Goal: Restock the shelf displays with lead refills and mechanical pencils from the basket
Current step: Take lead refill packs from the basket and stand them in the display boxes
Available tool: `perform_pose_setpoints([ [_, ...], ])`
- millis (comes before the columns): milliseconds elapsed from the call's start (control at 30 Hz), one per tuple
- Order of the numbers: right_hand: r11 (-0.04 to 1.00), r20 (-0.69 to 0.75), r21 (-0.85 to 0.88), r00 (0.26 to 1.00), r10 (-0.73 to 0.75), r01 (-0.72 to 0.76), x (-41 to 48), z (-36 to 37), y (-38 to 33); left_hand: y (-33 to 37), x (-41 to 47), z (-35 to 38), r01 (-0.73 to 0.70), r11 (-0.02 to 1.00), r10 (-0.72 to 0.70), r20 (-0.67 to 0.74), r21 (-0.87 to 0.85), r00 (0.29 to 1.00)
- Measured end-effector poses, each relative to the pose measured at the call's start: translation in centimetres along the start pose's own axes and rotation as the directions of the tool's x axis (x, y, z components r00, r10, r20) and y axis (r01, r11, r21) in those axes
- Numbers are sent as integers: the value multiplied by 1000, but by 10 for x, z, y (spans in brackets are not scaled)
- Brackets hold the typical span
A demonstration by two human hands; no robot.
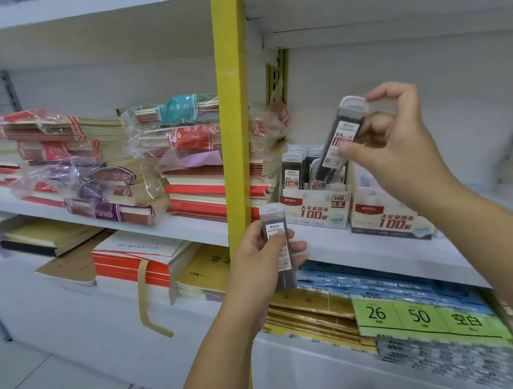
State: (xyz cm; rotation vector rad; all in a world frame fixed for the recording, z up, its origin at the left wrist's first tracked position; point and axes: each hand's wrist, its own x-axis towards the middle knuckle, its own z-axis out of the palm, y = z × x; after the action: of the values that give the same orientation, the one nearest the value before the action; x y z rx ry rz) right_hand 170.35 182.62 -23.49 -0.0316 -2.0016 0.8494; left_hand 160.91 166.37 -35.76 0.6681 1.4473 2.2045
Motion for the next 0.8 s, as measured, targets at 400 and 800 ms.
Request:
perform_pose_setpoints([
  [400,847,176,-528,983,50,52,34,22,54,-2,18,-13,-82,997,82,-14,-7,997],
  [800,662,174,-740,984,23,115,49,32,52,2,14,-13,-88,995,87,16,44,996],
])
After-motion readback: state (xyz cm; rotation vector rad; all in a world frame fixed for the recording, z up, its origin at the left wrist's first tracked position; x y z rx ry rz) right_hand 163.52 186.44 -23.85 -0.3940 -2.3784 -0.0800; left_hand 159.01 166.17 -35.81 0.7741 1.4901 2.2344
